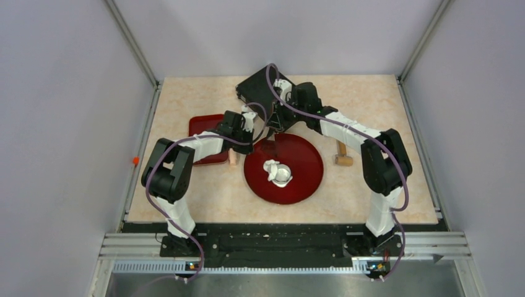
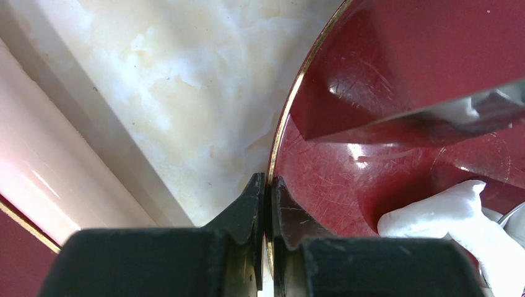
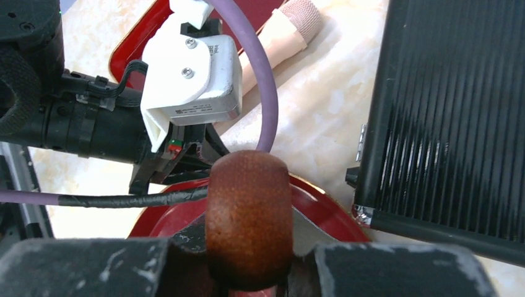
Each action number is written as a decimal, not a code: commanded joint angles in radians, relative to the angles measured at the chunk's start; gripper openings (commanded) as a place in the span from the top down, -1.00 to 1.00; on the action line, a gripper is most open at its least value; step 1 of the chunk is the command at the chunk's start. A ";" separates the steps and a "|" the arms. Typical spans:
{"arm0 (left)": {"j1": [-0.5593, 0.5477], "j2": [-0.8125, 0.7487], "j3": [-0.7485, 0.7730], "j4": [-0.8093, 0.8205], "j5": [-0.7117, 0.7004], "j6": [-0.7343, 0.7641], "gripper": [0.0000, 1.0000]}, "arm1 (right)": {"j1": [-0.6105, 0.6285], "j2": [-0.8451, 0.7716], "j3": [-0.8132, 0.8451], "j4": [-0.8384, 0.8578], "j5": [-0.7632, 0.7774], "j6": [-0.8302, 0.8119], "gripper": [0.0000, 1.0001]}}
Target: Roll out the dumpling wrappers from the dough
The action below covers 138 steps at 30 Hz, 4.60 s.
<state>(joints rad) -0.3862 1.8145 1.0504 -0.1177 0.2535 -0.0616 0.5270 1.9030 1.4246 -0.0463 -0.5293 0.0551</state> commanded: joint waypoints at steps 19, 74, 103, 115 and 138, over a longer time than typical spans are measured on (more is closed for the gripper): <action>0.013 -0.039 -0.013 0.046 -0.034 0.002 1.00 | 0.048 0.005 0.088 -0.133 -0.162 0.053 1.00; 0.013 -0.038 -0.011 0.044 -0.040 0.000 1.00 | 0.254 -0.142 0.068 -0.833 -0.190 -0.604 1.00; 0.013 -0.036 -0.009 0.043 -0.042 0.000 1.00 | 0.084 -0.293 0.022 -0.916 0.252 -0.818 1.00; 0.012 -0.036 -0.009 0.043 -0.043 -0.001 1.00 | 0.038 -0.401 0.139 -0.908 -0.056 -0.722 1.00; 0.012 -0.033 -0.006 0.039 -0.045 0.001 1.00 | 0.083 -0.441 -0.100 -0.829 -0.341 -0.727 1.00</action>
<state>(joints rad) -0.3824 1.8107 1.0431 -0.1135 0.2607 -0.0662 0.5884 1.5116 1.3560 -1.0286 -0.8726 -0.7128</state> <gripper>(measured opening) 0.065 0.161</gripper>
